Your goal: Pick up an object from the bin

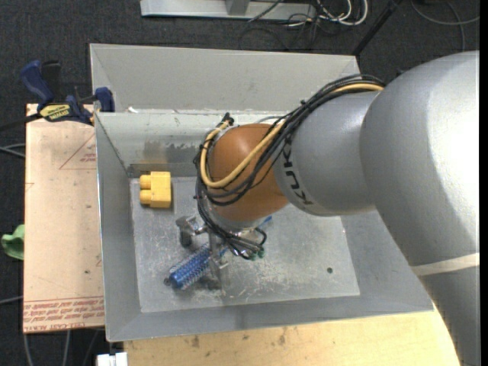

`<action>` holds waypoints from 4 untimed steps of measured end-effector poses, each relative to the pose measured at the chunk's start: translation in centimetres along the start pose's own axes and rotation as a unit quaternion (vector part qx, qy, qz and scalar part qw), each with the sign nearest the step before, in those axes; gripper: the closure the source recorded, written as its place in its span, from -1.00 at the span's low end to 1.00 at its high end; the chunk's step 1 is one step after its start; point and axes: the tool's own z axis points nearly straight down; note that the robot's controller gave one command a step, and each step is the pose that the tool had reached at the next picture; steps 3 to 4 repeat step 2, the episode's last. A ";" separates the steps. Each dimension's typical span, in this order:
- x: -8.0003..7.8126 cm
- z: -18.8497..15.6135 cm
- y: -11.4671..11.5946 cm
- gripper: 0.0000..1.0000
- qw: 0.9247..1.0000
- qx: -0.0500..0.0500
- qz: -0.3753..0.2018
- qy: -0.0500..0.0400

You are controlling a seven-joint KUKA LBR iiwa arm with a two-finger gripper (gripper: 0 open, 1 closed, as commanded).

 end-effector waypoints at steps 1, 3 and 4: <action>-0.1 -0.1 0.0 1.00 1.000 0.000 0.000 -0.002; 1.3 -14.1 4.2 1.00 1.000 0.000 0.006 -0.006; 1.3 -14.1 4.2 1.00 1.000 0.000 0.006 -0.006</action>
Offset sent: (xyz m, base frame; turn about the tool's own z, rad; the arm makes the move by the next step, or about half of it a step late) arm 0.0000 0.0000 0.0000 0.0000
